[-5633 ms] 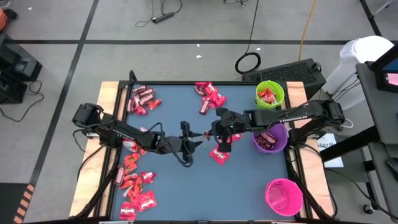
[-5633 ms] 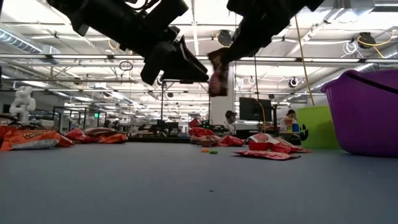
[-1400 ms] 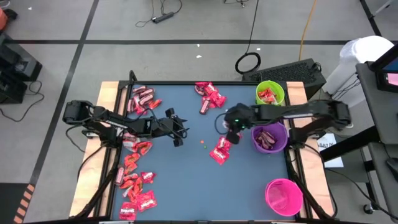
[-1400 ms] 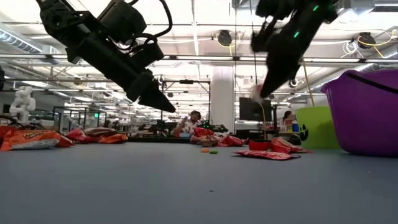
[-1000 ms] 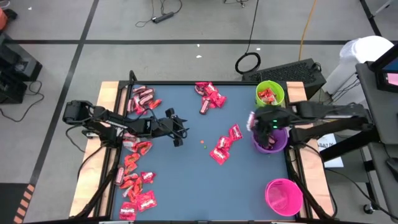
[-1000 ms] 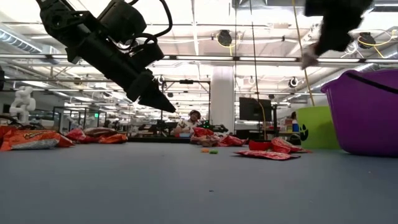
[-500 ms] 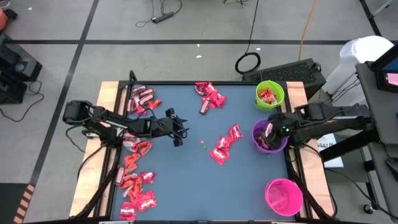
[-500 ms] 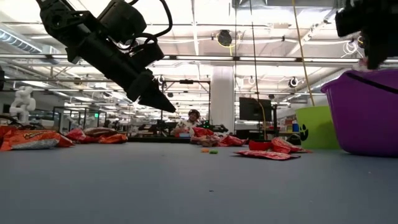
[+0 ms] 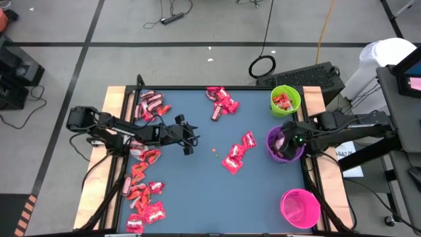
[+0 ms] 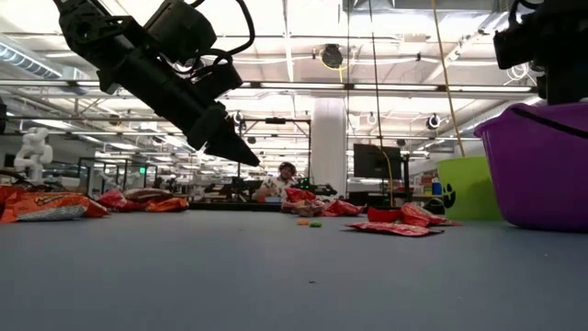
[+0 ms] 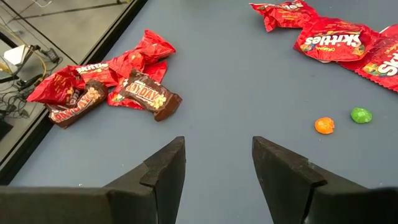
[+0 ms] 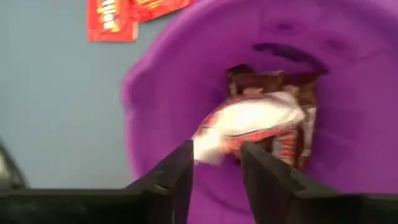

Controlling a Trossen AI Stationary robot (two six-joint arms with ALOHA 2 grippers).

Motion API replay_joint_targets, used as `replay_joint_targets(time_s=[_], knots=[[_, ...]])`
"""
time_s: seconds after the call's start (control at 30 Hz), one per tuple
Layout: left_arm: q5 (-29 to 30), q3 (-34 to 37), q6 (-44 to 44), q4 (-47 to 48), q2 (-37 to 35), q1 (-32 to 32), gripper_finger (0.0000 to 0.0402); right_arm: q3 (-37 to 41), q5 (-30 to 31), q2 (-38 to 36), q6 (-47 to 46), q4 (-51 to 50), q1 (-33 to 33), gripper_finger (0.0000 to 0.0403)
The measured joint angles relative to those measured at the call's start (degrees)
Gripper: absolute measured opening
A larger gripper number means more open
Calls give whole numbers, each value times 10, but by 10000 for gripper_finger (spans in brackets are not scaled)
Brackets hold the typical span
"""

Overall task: Organize candy in baskets
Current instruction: Put the white chocolate bar into the violet bucket, then put the brown chocolate bar into the violet bucket

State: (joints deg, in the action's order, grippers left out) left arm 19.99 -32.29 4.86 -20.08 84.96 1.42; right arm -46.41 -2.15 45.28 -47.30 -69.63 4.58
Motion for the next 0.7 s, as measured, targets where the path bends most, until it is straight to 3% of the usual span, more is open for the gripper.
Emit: replay_joint_targets(time_s=[0.2, 0.53, 0.7], knots=[[0, 0, 0, 0, 0, 0, 192, -48, -4, 0, 20, 4, 0, 150], [0, 0, 0, 0, 0, 0, 192, -77, 172, 28, 300, 275, 0, 155], [0, 0, 4, -25, 0, 1, 192, -77, 231, 80, 389, 329, -3, 163]])
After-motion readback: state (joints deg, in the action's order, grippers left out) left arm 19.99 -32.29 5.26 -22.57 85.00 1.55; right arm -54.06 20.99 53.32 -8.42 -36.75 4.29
